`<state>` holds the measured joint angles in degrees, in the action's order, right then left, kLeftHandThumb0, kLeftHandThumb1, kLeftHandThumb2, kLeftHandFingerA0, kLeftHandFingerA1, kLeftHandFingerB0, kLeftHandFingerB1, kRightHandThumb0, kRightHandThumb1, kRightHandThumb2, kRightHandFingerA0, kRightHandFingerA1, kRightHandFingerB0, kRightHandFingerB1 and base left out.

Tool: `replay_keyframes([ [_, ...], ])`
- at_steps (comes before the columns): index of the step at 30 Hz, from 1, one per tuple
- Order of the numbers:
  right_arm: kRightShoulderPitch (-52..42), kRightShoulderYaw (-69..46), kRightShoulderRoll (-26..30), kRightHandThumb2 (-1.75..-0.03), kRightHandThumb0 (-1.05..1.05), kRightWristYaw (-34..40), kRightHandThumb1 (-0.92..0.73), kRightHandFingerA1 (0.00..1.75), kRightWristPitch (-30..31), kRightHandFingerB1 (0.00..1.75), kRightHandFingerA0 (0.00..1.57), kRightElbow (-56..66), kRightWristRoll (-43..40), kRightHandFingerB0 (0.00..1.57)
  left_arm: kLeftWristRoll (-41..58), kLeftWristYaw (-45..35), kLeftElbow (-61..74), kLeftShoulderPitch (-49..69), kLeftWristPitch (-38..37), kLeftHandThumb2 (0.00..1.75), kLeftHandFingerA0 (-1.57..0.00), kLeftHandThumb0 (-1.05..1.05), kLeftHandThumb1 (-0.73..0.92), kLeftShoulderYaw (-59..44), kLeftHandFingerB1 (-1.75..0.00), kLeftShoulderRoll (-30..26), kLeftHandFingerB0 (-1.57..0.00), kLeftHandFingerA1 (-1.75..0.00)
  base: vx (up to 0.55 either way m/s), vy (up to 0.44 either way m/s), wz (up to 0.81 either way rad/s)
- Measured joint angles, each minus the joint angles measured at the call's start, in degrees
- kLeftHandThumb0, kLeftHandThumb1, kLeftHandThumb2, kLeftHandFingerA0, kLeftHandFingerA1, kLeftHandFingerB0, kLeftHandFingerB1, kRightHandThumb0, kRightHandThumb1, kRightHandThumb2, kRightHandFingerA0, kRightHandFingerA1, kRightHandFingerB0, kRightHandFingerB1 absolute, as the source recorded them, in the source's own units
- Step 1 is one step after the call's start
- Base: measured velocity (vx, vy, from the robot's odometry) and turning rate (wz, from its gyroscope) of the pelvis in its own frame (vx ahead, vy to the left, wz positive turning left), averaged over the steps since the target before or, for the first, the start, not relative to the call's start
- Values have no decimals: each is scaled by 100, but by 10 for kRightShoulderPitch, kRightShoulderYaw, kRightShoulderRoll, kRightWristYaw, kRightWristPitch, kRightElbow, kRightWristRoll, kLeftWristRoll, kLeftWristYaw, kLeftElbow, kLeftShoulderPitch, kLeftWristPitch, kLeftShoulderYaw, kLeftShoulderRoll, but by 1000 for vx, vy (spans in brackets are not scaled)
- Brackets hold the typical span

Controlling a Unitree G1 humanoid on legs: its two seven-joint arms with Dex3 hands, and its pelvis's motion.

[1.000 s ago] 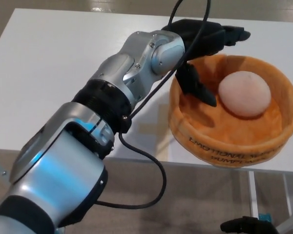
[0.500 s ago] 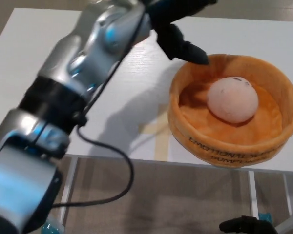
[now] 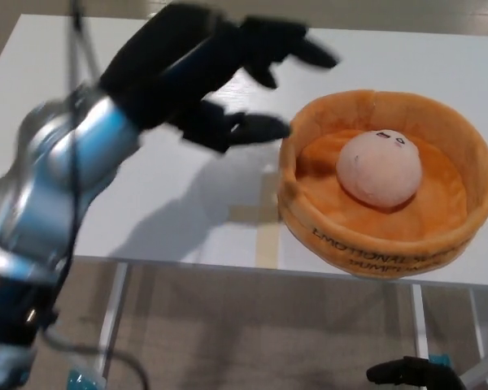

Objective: Use the left hand to pick up the pink round toy on the left and place it inside the orange plate on the desk.

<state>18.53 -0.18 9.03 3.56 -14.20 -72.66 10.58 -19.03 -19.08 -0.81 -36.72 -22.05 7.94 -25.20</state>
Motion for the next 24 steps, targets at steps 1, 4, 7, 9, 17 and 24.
replay_keyframes([
  [1, 1, 0, 0, -63, -13, 0, -61, 94, 0, 80, 71, 0, 0, 66, 9, -2, 21, 26, -1, 63, -92, -23, 73, -11, -49, -6, -80, -54, 0, 0, 0],
  [4, 1, -1, 1, -63, -13, 0, -61, 92, 0, 79, 69, 1, 0, 66, 39, -8, 80, 106, -4, 62, -93, -23, 74, -43, -51, -21, -81, -58, 0, 0, 0],
  [7, 2, -1, 2, -63, -14, 0, -60, 94, 0, 79, 72, 1, 0, 65, 65, -15, 121, 173, -6, 61, -96, -15, 72, -67, -57, -34, -83, -64, 0, 0, 0],
  [9, 2, -2, 2, -64, -12, 0, -59, 96, 0, 80, 74, 1, 0, 66, 77, -19, 135, 203, -7, 61, -97, -15, 73, -74, -56, -37, -82, -62, 0, 0, 0],
  [17, 2, -3, 4, -86, -20, 0, -47, 89, 0, 80, 74, 1, 0, 66, 148, -49, 192, 371, -13, 80, -100, -6, 66, -95, -68, -54, -90, -88, 0, 0, 0],
  [24, 2, -4, 9, -85, -20, -2, -47, 91, 0, 80, 77, 1, 0, 66, 198, -94, 92, 502, -44, 68, -92, -14, 76, -34, -63, -50, -85, -65, 0, 0, 1],
])
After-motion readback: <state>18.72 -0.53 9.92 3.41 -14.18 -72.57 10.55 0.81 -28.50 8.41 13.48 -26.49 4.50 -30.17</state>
